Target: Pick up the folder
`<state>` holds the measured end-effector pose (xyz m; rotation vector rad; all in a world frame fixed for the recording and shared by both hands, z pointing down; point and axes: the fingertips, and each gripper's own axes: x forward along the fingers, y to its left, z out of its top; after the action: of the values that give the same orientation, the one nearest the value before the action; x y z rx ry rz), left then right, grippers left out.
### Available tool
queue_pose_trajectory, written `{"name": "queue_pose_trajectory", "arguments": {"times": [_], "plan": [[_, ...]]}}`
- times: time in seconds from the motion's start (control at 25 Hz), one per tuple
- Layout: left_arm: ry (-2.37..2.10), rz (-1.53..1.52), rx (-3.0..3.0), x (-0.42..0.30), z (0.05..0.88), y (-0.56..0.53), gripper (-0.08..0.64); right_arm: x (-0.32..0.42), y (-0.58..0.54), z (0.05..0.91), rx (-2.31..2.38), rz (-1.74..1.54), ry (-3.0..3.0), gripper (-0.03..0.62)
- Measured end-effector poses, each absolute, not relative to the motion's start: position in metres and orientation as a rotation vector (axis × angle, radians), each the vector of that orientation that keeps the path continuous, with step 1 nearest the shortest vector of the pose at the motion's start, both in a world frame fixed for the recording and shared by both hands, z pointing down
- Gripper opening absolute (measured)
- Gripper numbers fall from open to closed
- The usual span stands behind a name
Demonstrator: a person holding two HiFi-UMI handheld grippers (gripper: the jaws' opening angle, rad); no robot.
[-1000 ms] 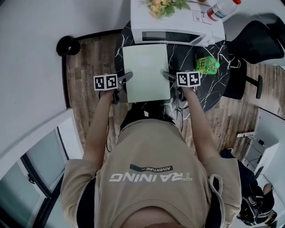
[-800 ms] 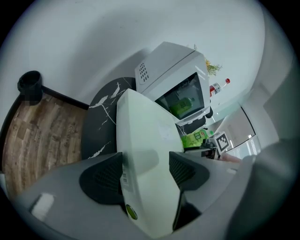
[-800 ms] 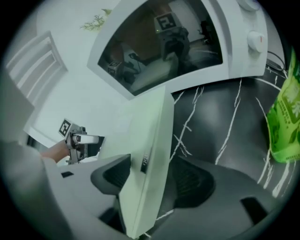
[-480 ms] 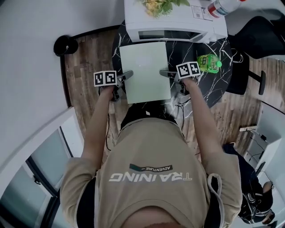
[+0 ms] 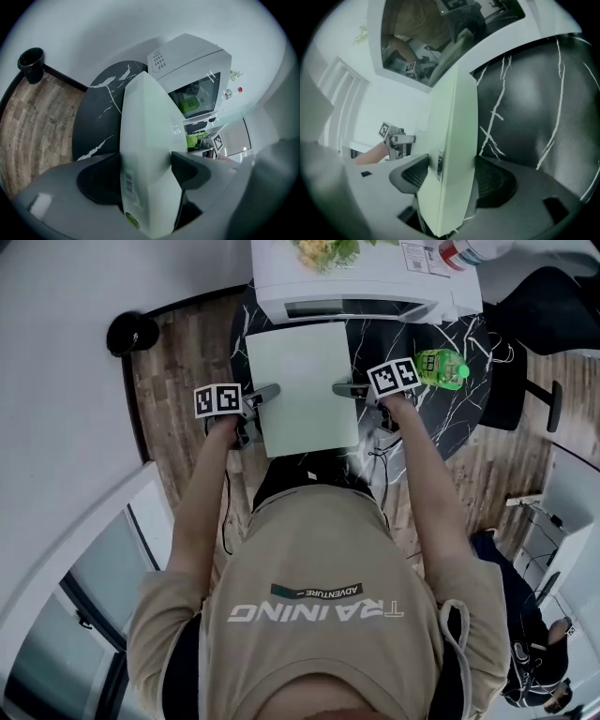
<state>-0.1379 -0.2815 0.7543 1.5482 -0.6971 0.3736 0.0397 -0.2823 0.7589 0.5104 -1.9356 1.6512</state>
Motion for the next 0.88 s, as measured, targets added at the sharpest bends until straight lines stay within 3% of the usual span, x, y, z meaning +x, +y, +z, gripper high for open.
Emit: {"name": "queue_pose_trajectory", "arguments": {"times": [0.88], "plan": [[-0.729,0.419,1.675,-0.14,0.723,-0.266,0.327,0.033,-0.266,0.729,0.588,1.444,-2.052,0.272]]}}
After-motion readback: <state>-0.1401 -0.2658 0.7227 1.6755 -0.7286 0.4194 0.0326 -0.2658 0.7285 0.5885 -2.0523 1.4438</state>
